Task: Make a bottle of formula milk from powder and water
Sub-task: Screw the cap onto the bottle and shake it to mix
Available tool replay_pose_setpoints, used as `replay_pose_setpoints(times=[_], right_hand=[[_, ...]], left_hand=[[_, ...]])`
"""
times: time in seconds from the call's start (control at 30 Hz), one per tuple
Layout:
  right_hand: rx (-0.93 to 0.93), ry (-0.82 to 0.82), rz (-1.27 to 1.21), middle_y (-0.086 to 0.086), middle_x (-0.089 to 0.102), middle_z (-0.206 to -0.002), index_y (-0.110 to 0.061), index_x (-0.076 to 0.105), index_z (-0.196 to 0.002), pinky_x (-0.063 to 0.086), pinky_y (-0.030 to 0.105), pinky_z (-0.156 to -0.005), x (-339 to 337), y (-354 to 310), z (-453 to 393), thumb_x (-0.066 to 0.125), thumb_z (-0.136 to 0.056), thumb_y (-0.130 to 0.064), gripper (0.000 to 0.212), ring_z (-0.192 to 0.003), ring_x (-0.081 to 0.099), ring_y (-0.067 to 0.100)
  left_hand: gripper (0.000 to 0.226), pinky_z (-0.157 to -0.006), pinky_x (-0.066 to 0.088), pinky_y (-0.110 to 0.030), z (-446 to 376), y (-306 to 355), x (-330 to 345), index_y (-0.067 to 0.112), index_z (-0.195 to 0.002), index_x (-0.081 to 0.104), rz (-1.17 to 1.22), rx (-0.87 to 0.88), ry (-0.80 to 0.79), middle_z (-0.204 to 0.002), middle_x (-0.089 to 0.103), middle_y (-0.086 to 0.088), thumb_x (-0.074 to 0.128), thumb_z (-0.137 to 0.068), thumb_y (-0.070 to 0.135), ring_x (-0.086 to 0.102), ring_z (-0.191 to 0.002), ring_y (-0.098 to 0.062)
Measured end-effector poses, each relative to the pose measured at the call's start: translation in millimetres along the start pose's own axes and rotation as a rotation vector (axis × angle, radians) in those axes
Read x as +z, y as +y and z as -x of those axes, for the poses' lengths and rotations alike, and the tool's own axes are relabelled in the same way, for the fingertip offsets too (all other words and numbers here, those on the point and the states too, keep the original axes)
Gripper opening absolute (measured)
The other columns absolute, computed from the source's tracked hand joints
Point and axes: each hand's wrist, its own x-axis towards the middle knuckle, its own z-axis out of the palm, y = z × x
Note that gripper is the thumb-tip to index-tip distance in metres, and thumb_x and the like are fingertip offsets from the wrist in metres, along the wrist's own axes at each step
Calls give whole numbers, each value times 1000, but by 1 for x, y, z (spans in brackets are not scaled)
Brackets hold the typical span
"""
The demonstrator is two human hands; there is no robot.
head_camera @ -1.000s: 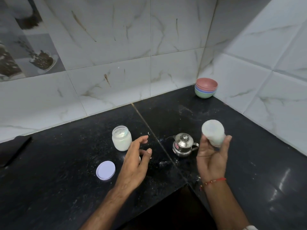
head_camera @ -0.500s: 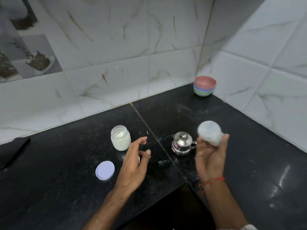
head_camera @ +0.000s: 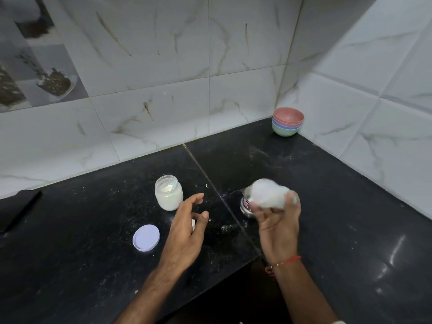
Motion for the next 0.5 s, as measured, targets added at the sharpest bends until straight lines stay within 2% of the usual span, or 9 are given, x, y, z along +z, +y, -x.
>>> replay_pose_setpoints(times=[0.1,0.13,0.17,0.2,0.27,0.33,0.37,0.43,0.5], right_hand=[[30,-454,563,-4,71,-117,-38,39,-147,63,42,-73,1,-5,9,74,-85,-10,77,-99,72,21],[38,-577,656,-7,72,-114,-39,39,-146,62,42,-79,0,-6,9,79,-82,-4,83,-100,71,21],[30,-604,673,-5,72,-115,-39,41,-146,62,44,-84,0,-8,8,83,-81,-3,86,-102,70,23],[-13,-535,637,0,71,-119,-39,41,-146,61,50,-85,-2,-10,5,84,-81,-8,84,-104,70,28],[-69,-222,363,15,64,-131,-34,40,-150,59,57,-80,-3,-15,-4,79,-86,-29,74,-108,69,34],[-62,10,-68,16,59,-144,-20,41,-152,64,43,-79,-5,-17,-17,61,-100,-42,60,-111,70,27],[-44,55,-247,15,57,-147,-15,42,-153,64,36,-80,-6,-17,-21,54,-104,-45,59,-112,71,24],[-22,53,-221,13,60,-142,-16,38,-154,64,36,-76,-6,-12,-14,54,-103,-41,59,-109,72,25],[-18,-105,142,12,60,-135,-33,35,-152,63,50,-74,-5,-8,-1,67,-95,-27,66,-108,71,30]], left_hand=[[41,-89,48,-26,1,1,2,37,-139,50,3,0,-5,-134,56,19,59,-104,18,62,-100,4],[40,-89,48,-25,1,2,2,38,-139,50,3,1,-11,-134,56,19,59,-105,18,62,-100,4],[40,-88,47,-24,2,2,2,37,-139,50,4,1,-15,-135,55,19,58,-105,19,62,-101,4],[39,-88,48,-24,1,2,2,37,-139,50,6,2,-15,-135,56,19,58,-105,19,62,-101,3],[39,-89,50,-26,1,2,1,37,-139,51,17,3,1,-135,56,21,58,-105,19,63,-99,1],[39,-93,52,-31,0,1,0,40,-137,51,14,5,14,-136,55,23,58,-105,20,63,-101,0],[39,-95,53,-33,0,1,-1,41,-137,50,10,2,14,-136,55,23,58,-105,20,63,-102,0],[40,-96,54,-35,0,1,0,40,-138,50,9,-1,10,-136,55,22,58,-105,20,63,-101,0],[40,-95,54,-35,0,3,2,37,-139,51,7,4,9,-135,55,20,59,-105,18,63,-100,0]])
